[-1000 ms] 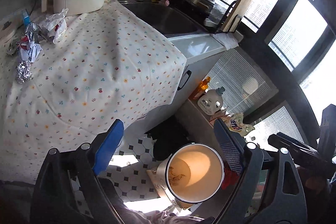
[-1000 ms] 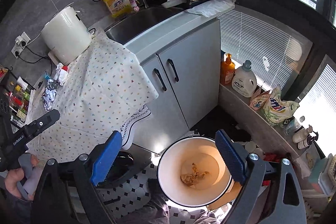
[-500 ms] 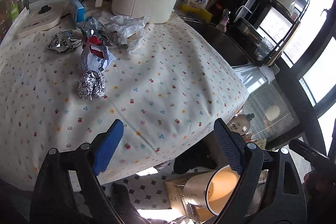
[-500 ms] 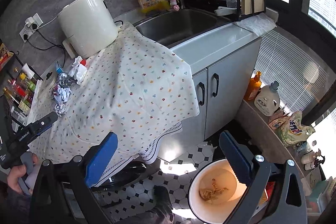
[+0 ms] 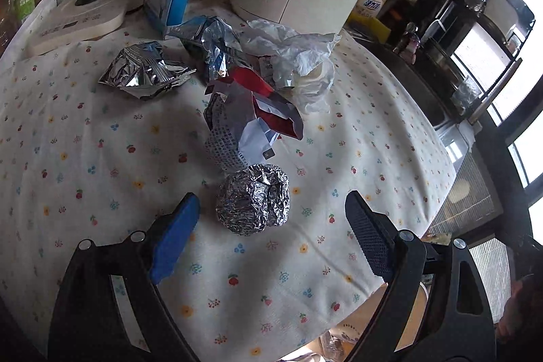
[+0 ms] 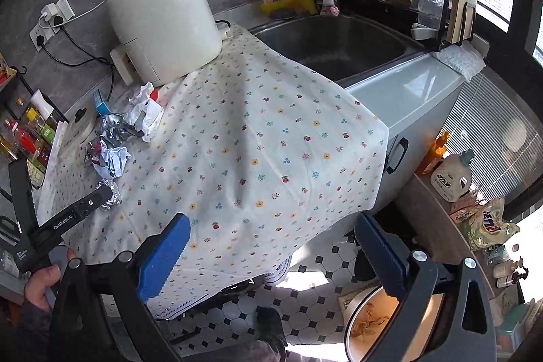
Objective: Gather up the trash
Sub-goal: 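Grasp the foil ball with the left tool while the right tool approaches the red wrapper, then carry the foil ball with the left tool while the right tool grasps the red-white wrapper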
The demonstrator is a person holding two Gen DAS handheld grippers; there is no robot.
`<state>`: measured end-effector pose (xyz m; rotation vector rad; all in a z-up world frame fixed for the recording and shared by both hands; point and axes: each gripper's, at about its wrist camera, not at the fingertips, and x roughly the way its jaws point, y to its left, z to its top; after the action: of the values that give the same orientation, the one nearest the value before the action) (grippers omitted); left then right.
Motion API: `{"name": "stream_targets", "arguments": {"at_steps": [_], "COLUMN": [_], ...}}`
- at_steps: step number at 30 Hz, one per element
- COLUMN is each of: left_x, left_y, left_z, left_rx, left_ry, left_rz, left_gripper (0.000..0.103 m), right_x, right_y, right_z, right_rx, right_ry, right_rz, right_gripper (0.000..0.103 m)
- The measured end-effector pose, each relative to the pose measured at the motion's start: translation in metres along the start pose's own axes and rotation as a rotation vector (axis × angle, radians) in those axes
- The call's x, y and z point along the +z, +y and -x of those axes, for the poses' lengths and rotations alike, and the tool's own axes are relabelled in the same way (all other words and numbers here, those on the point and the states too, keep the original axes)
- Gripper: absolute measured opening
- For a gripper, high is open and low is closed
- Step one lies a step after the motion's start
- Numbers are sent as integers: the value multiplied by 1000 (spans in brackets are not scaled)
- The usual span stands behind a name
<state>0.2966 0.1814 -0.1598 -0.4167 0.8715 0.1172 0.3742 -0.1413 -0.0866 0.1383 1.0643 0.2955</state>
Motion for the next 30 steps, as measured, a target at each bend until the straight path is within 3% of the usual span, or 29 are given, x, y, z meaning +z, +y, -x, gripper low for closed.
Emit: {"name": "stream_targets", "arguments": {"at_steps": [1,3,4,10,15,30], "left_x": [3,7,9,6,3,-2], "left_y": [1,1,3,17,41,144], "left_z": [-4,-14,-15,-1,15,76], "left_rx": [6,14,-2,-49,-45,145], "left_ry": [4,37,46,15,-17,-124], "left_rz": [-17,-55,-51,-40,-6,199], "left_gripper": [84,49,43,42,42,43], "right_x": [2,5,6,14,20,38], "right_y": [4,13,17,52,94,225], "right_z": [-3,-8,-11,-33,-50,-103], "right_rx": [-2,-6,-6,18,76,239], "right_ry": [5,15,19,52,66,116], "right_rz": [-3,-3,0,52,130,377], "right_gripper": [95,95,95,95,95,95]}}
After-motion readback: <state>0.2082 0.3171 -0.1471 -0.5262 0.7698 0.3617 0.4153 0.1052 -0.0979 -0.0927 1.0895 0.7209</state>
